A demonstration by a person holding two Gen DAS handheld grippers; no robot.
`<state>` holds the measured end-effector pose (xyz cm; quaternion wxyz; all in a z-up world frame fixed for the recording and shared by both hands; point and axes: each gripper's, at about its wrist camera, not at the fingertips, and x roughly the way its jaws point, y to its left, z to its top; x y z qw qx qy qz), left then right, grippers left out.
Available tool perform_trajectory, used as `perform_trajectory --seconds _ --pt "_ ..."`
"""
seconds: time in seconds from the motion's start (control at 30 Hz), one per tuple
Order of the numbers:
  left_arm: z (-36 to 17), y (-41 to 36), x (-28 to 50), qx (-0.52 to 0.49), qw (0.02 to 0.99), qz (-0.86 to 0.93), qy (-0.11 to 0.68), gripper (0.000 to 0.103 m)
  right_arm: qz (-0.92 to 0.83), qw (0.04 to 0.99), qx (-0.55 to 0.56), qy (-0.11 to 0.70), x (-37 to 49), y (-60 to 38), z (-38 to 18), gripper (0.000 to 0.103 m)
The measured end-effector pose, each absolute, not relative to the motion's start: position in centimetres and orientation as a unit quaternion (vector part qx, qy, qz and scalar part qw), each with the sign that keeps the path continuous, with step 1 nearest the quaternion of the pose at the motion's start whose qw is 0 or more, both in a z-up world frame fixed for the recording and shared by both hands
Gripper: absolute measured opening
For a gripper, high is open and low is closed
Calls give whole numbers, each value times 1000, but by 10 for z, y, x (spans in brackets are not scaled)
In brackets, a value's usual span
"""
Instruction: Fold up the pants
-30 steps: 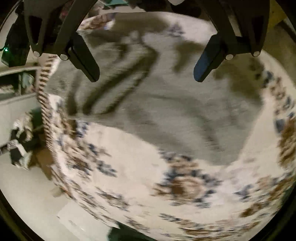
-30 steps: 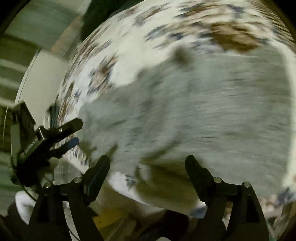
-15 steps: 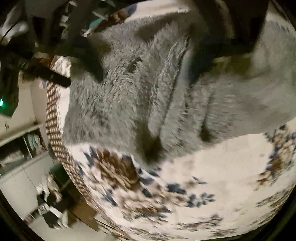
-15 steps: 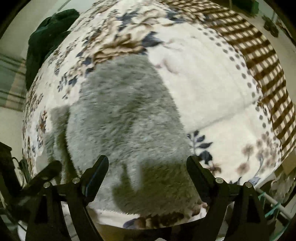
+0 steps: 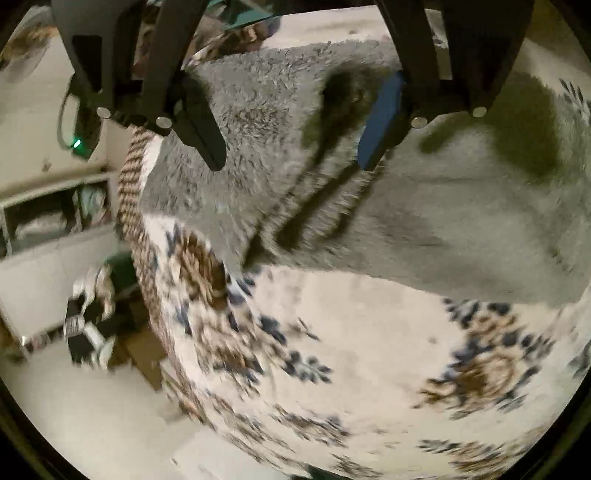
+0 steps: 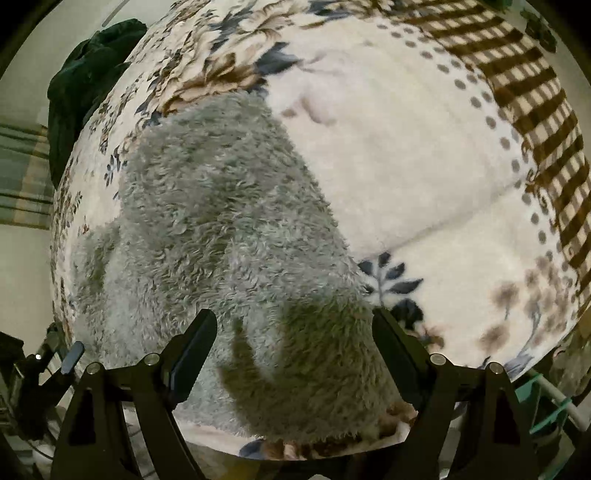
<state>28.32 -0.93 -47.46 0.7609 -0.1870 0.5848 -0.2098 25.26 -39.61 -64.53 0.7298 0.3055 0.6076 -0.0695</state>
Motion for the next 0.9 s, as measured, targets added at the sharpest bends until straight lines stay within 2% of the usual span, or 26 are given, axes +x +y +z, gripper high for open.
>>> perform_trajectory --seconds 0.1,0.17,0.2,0.6,0.63,0.67,0.7,0.73,0.77,0.9 --pt "-487 -40 280 -157 746 -225 607 70 -72 723 307 614 254 -398 -651 88" --pt "-494 -55 274 -120 754 -232 602 12 -74 721 307 617 255 -399 -654 88" --pt "-498 -59 273 -106 753 -231 606 0 -76 720 308 617 256 -401 -655 88" --pt "-458 19 241 -256 745 -216 577 1 -65 728 308 609 268 -403 -648 88" --pt "-458 17 244 -255 743 -218 579 5 -64 727 307 610 268 -403 -648 88" --pt "-460 11 247 -238 739 -221 590 21 -64 727 308 610 268 -403 -648 88" --pt "-462 2 250 -220 733 -230 601 32 -63 725 311 611 268 -403 -649 88" --pt "-464 -8 252 -208 732 -240 603 55 -63 725 312 611 267 -403 -649 88" --pt "-464 -14 252 -202 732 -248 602 60 -64 725 311 612 268 -403 -649 88" --pt "-475 -58 250 -133 735 -268 608 60 -66 724 309 613 267 -404 -651 88"
